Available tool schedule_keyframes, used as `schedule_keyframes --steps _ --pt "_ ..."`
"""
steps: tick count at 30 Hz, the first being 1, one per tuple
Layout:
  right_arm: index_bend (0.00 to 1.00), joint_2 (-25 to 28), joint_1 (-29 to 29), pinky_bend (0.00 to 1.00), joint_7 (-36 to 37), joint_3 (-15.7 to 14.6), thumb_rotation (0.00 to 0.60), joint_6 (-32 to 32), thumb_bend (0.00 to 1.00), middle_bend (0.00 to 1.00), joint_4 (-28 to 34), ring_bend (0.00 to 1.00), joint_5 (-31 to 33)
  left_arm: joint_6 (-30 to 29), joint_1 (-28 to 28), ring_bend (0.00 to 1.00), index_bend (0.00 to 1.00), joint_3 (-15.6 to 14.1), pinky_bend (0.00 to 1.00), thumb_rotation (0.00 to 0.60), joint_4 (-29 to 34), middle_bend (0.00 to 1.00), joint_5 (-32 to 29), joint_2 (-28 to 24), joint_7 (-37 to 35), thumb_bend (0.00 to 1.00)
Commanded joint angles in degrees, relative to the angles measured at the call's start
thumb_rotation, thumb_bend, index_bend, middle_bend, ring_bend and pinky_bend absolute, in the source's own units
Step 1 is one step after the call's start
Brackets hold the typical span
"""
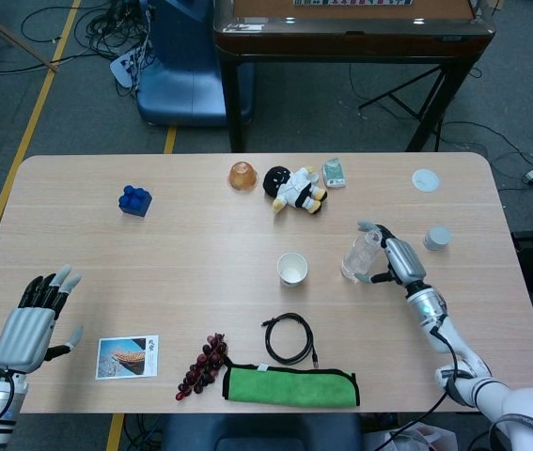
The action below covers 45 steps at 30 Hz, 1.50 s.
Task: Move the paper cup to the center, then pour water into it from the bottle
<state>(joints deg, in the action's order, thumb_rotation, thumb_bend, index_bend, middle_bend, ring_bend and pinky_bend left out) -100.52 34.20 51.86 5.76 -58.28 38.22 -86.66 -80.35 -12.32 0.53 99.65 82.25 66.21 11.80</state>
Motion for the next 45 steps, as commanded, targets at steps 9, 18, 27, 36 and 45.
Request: schedule_keyframes --steps 9,18,27,36,45 --pt "0.20 -1.07 1.31 0.25 4.24 -1.72 0.600 1.38 0.00 0.25 -2.30 0.14 -1.02 0.41 0.31 0.00 0.05 0.32 0.02 0.600 -0.18 0.00 0.07 0.00 -0.24 0.32" --pt "0.32 -1.77 2.00 0.31 5.84 -2.43 0.600 1.67 0.04 0.32 -3.27 0.21 -1.31 0.50 0.58 0.00 0.05 0.59 0.02 0.600 -0.07 0.00 0.29 -0.07 -0.44 0.32" --pt "0.45 -3.03 2.23 0.38 4.98 -1.73 0.600 0.95 0.15 0.43 -4.81 0.31 -0.43 0.43 0.80 0.00 0.05 0.81 0.02 0.600 0.03 0.00 0.60 -0.11 -0.72 0.32" --pt "0.55 -3.57 2.41 0.45 1.27 -0.10 0.600 -0.80 0.18 0.53 -5.48 0.40 0.95 0.48 0.94 0.00 0.05 1.03 0.02 0.600 0.22 0.00 0.81 -0.24 -1.00 0.32" --pt "0.59 -0.59 3.89 0.47 -11.30 1.97 0.600 -0.64 0.18 0.57 -0.80 0.44 2.67 0.54 1.04 0.00 0.05 1.12 0.02 0.600 0.82 0.00 1.09 -0.61 -0.90 0.32"
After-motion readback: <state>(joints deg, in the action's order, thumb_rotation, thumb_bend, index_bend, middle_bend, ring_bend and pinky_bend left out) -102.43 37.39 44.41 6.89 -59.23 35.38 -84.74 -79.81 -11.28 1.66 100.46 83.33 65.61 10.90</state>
